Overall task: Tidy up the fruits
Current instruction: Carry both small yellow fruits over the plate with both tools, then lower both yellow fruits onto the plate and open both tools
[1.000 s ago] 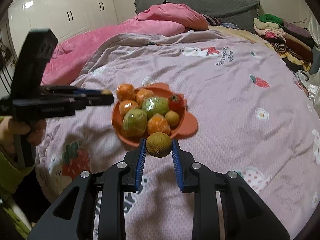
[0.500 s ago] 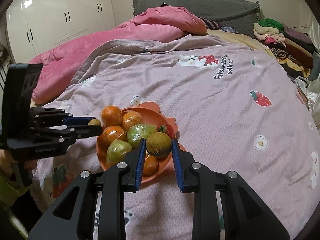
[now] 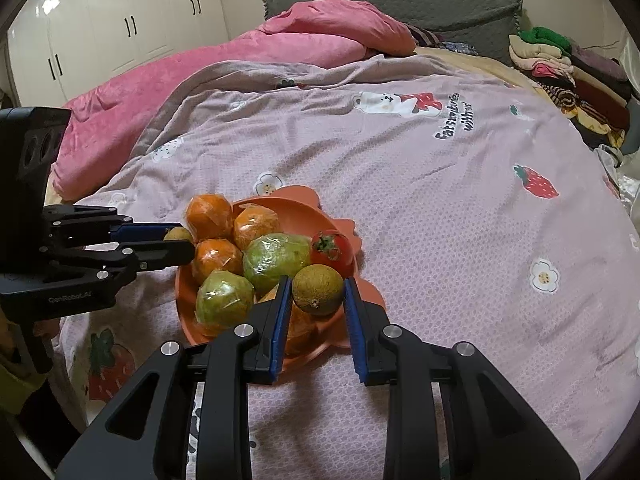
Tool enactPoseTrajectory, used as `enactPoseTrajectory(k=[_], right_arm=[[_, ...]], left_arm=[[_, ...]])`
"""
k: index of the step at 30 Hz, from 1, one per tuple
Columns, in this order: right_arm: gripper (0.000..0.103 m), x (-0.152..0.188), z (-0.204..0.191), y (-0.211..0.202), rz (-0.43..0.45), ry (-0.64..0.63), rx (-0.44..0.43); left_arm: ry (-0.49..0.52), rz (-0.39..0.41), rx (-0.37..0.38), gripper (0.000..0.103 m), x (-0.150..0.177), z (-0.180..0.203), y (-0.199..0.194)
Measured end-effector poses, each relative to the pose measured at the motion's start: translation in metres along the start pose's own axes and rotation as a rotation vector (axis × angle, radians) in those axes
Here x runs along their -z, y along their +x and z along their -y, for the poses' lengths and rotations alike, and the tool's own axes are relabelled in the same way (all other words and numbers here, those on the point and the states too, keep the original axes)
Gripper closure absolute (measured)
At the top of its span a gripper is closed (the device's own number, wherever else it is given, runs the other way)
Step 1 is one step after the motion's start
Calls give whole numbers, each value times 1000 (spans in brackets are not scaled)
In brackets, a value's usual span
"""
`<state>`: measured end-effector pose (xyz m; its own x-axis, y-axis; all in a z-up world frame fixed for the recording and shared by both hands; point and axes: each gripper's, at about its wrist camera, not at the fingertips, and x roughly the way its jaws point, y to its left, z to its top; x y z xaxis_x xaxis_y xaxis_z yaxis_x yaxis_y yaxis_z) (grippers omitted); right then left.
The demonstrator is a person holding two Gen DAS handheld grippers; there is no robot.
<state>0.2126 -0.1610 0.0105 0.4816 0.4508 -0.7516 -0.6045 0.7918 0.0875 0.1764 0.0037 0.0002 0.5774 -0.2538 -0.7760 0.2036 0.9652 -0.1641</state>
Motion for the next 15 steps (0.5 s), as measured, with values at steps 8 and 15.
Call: enactPoseTrajectory(k=[8,15], right_arm=[[78,2,3,4,-8,14,2],[78,3,4,6,-10,22,-2]], left_arm=[[1,-3,4,87,0,0,1],[3,-4,5,87,0,-1,1]])
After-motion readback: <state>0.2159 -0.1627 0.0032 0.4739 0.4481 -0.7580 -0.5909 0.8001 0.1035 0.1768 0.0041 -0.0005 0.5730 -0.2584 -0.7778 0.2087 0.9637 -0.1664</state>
